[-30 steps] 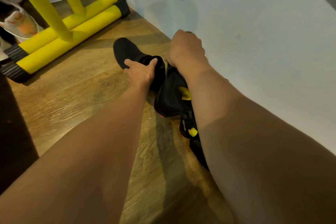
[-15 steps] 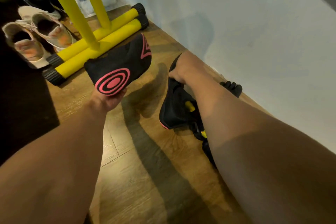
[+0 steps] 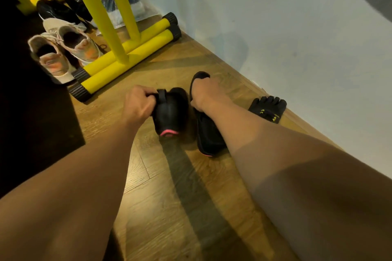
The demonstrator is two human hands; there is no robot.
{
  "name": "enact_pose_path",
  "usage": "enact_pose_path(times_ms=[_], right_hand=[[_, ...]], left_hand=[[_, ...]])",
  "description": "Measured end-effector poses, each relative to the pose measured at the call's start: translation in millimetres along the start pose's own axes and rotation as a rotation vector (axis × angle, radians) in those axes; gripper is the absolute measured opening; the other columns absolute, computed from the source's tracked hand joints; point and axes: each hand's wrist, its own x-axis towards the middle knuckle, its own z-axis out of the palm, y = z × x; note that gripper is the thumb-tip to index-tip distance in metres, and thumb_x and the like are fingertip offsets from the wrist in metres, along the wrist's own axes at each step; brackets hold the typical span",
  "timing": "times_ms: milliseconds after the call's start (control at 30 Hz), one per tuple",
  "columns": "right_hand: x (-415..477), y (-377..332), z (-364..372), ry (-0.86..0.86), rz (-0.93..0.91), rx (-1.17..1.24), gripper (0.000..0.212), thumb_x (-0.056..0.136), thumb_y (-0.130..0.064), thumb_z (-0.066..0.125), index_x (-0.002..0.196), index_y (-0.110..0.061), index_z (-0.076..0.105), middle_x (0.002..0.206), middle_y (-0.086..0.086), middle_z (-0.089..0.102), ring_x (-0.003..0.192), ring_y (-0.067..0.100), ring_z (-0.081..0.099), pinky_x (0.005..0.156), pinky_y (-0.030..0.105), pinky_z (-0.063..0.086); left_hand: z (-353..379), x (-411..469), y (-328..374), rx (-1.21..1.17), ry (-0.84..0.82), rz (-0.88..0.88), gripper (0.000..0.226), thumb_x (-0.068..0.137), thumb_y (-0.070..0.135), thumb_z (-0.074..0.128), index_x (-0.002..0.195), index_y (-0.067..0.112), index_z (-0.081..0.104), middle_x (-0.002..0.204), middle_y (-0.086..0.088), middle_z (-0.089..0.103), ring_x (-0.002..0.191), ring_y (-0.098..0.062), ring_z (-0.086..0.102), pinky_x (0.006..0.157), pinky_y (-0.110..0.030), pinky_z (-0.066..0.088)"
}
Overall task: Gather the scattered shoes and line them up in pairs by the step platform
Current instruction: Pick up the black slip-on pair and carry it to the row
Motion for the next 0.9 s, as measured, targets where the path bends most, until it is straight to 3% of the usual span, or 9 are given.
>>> enact_pose_path(times_ms=[133, 233, 300, 400, 500, 567, 667, 767, 900], right_hand=[[-6, -5, 34, -0.032, -0.03, -0.016, 0.019, 0.091, -0.014, 0.057, 0.108, -0.006, 0.063, 0.109, 0.014, 0.063, 0.102, 0.032, 0.06, 0.071, 0.037, 0.044], [-5, -8, 44, -0.075, -0.06, 0.002, 0.021, 0.092, -0.021, 0.058, 0.108, -0.008, 0.061, 0.101, 0.011, 0.06, 0.094, 0.03, 0.059, 0.068, 0.034, 0.041], [-5, -4, 46, -0.146, -0.063, 0.066, 0.025, 0.093, -0.027, 0.053, 0.108, -0.008, 0.061, 0.093, 0.008, 0.054, 0.083, 0.026, 0.052, 0.068, 0.033, 0.04], [-8, 10, 47, -0.297, -0.029, 0.167, 0.032, 0.09, -0.027, 0.048, 0.113, -0.009, 0.061, 0.107, 0.009, 0.061, 0.087, 0.025, 0.053, 0.074, 0.033, 0.041], [-15, 22, 45, -0.473, 0.052, 0.259, 0.061, 0.079, -0.023, 0.054, 0.139, -0.016, 0.046, 0.14, 0.013, 0.046, 0.118, 0.032, 0.049, 0.092, 0.037, 0.044], [-21, 28, 40, -0.605, 0.144, 0.329, 0.092, 0.063, -0.021, 0.06, 0.149, -0.03, 0.028, 0.151, 0.012, 0.031, 0.125, 0.037, 0.042, 0.094, 0.046, 0.045], [-27, 34, 41, -0.712, 0.178, 0.208, 0.107, 0.066, -0.021, 0.07, 0.151, -0.039, 0.008, 0.157, 0.01, 0.021, 0.127, 0.04, 0.041, 0.093, 0.052, 0.047], [-30, 36, 54, -0.687, 0.158, 0.116, 0.099, 0.079, -0.012, 0.071, 0.153, -0.031, 0.008, 0.153, 0.014, 0.028, 0.122, 0.039, 0.048, 0.094, 0.051, 0.049], [-39, 31, 51, -0.422, 0.125, 0.108, 0.046, 0.093, -0.007, 0.054, 0.138, -0.009, 0.043, 0.132, 0.016, 0.051, 0.104, 0.036, 0.059, 0.082, 0.04, 0.052]], left_hand=[[25, -21, -10, 0.299, -0.276, -0.02, 0.029, 0.082, -0.005, 0.055, 0.093, 0.02, 0.064, 0.095, -0.004, 0.061, 0.087, -0.019, 0.058, 0.071, -0.029, 0.051], [34, -27, -18, 0.384, -0.257, -0.052, 0.024, 0.082, 0.0, 0.061, 0.094, 0.019, 0.053, 0.1, -0.008, 0.056, 0.089, -0.022, 0.054, 0.071, -0.033, 0.05], [34, -25, -17, 0.392, -0.244, -0.09, 0.029, 0.082, 0.004, 0.063, 0.105, 0.017, 0.051, 0.106, -0.011, 0.055, 0.092, -0.026, 0.056, 0.073, -0.036, 0.052], [35, -22, -11, 0.349, -0.298, -0.22, 0.033, 0.089, 0.003, 0.056, 0.12, 0.01, 0.048, 0.109, -0.016, 0.053, 0.088, -0.033, 0.064, 0.066, -0.04, 0.059], [39, -24, -9, 0.387, -0.354, -0.272, 0.015, 0.093, 0.003, 0.049, 0.107, 0.002, 0.053, 0.088, -0.017, 0.058, 0.072, -0.031, 0.067, 0.062, -0.039, 0.06], [40, -25, -6, 0.376, -0.399, -0.327, 0.012, 0.094, 0.004, 0.046, 0.098, -0.001, 0.055, 0.081, -0.02, 0.061, 0.067, -0.032, 0.068, 0.063, -0.041, 0.06], [40, -29, 0, 0.383, -0.462, -0.36, 0.014, 0.095, 0.005, 0.041, 0.09, 0.0, 0.053, 0.083, -0.022, 0.061, 0.065, -0.033, 0.066, 0.057, -0.039, 0.058], [40, -31, 2, 0.424, -0.474, -0.343, 0.014, 0.096, 0.005, 0.039, 0.095, -0.001, 0.052, 0.09, -0.024, 0.062, 0.075, -0.037, 0.068, 0.069, -0.046, 0.06], [35, -35, 15, 0.508, -0.403, -0.23, 0.021, 0.095, 0.009, 0.045, 0.112, 0.0, 0.052, 0.108, -0.024, 0.061, 0.096, -0.04, 0.064, 0.084, -0.048, 0.056]])
